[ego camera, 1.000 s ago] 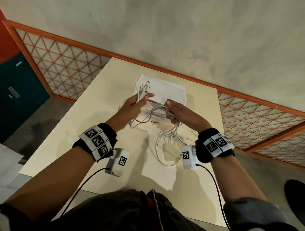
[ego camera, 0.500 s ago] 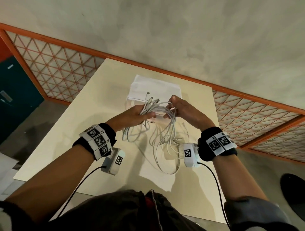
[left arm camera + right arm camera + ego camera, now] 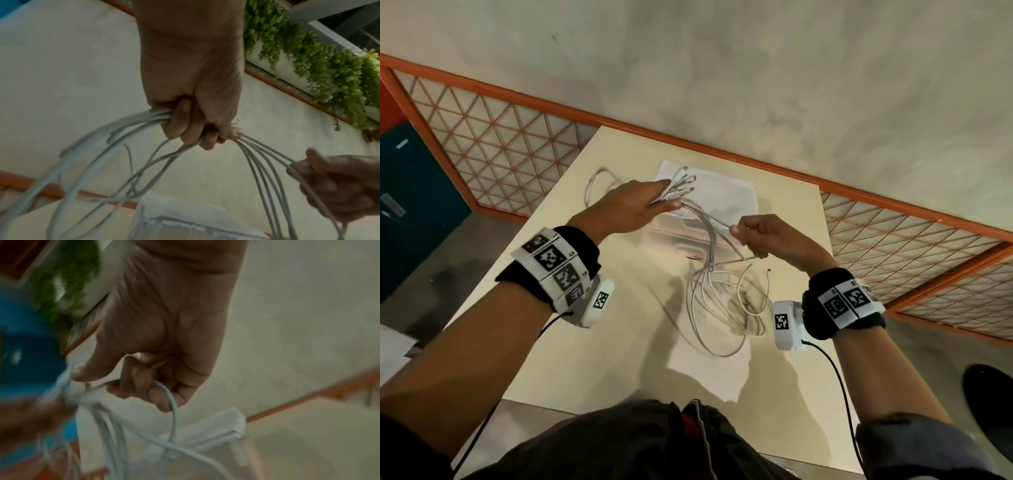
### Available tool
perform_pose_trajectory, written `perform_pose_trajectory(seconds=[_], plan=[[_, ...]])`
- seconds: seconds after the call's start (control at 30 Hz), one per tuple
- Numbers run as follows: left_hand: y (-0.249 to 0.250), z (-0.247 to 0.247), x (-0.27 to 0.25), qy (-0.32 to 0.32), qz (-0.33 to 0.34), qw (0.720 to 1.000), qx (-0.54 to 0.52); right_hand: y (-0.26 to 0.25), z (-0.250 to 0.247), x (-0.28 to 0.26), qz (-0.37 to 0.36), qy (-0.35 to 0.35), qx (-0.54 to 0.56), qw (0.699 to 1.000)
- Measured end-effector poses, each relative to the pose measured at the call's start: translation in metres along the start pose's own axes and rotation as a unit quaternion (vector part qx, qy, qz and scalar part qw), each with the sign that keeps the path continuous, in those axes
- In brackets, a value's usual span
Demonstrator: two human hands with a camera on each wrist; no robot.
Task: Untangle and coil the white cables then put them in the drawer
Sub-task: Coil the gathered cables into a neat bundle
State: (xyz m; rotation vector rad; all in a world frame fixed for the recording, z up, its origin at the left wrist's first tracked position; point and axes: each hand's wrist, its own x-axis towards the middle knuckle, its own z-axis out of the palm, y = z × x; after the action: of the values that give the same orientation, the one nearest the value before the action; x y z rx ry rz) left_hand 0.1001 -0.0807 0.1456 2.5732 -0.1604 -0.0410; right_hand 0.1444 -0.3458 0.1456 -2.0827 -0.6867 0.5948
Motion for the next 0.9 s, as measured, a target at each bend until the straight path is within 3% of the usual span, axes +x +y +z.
perform_pose_trajectory(seconds=[0.07, 0.17, 0.3, 0.4, 0.47, 0.53, 0.67, 0.73, 0.83, 0.9], plan=[[0.003, -0.006, -0.001, 0.009, 0.004, 1.0, 0.011, 0.01, 0.0, 0.003, 0.031, -0.02, -0.038, 0.999], [0.012, -0.01, -0.005, 0.043, 0.021, 0.999, -0.013, 0.028, 0.001, 0.011, 0.05, 0.048, -0.137, 0.988], [0.021, -0.015, -0.01, 0.078, 0.055, 0.986, -0.135, 0.038, 0.0, 0.014, 0.018, 0.12, -0.173, 0.977], [0.023, -0.018, -0.009, 0.138, 0.058, 0.971, -0.188, 0.033, -0.003, 0.017, -0.027, 0.239, -0.184, 0.953], [0.022, -0.021, -0.007, 0.18, 0.053, 0.967, -0.17, 0.025, -0.01, 0.016, -0.046, 0.33, -0.152, 0.93], [0.019, -0.023, -0.005, 0.22, 0.048, 0.961, -0.161, 0.015, -0.015, 0.016, -0.041, 0.363, -0.097, 0.926], [0.019, -0.018, 0.003, 0.306, 0.038, 0.921, -0.238, 0.008, -0.003, 0.009, -0.037, 0.266, 0.102, 0.958], [0.022, -0.017, 0.007, 0.342, 0.026, 0.9, -0.269, 0.015, 0.01, 0.007, -0.019, 0.196, 0.121, 0.973], [0.025, -0.016, 0.007, 0.357, 0.032, 0.89, -0.283, 0.028, 0.021, 0.013, 0.033, 0.12, 0.051, 0.991], [0.029, -0.013, 0.003, 0.354, 0.049, 0.886, -0.296, 0.036, 0.02, 0.021, 0.045, 0.141, -0.067, 0.987]])
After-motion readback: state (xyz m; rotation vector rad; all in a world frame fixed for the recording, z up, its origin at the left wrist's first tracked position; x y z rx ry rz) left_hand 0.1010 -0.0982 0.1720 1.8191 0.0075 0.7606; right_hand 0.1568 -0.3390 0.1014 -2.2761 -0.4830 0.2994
